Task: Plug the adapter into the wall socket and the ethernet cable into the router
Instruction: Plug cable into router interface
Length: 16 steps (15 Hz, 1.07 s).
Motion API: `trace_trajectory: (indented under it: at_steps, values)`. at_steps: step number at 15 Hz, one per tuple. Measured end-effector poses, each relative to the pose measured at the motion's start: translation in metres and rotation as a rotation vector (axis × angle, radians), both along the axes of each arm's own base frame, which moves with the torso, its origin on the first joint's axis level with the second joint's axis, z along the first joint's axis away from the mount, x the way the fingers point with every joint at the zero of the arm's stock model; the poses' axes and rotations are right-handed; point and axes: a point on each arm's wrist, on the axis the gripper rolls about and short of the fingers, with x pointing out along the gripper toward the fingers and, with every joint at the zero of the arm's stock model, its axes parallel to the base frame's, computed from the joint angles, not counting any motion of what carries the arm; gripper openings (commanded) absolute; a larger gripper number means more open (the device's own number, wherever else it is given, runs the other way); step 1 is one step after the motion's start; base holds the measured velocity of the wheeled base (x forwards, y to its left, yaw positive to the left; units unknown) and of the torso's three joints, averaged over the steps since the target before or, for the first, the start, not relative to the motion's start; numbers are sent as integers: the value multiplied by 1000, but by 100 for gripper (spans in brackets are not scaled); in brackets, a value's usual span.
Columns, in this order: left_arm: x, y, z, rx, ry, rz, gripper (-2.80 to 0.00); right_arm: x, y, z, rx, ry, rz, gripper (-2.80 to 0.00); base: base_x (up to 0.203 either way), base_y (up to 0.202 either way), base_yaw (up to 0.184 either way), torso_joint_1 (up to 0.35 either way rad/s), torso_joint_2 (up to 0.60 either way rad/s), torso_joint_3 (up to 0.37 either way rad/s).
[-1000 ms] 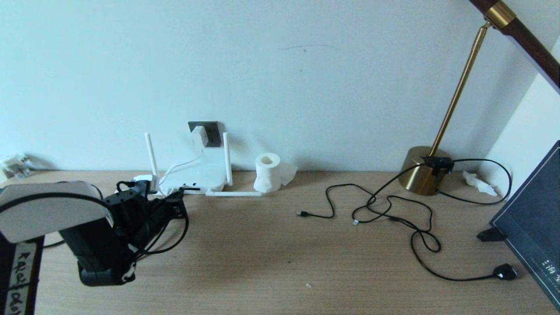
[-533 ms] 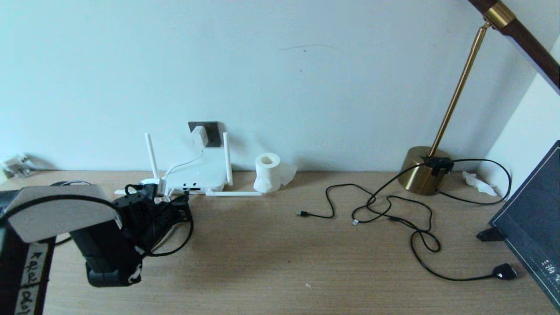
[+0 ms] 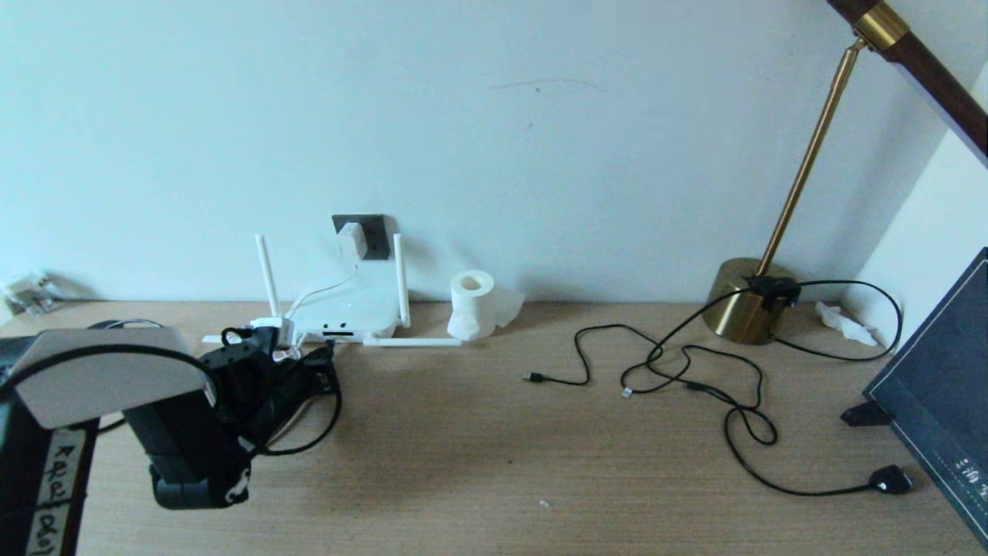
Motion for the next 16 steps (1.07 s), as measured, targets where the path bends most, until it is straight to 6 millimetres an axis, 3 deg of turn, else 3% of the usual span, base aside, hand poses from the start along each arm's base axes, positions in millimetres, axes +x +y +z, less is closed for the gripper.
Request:
trace_trajectory:
  at_steps: [16]
  values:
    - [-1, 1, 3, -1, -7, 3, -280, 0, 0, 0, 0, 0, 0, 0, 0, 0, 0, 0, 0, 0]
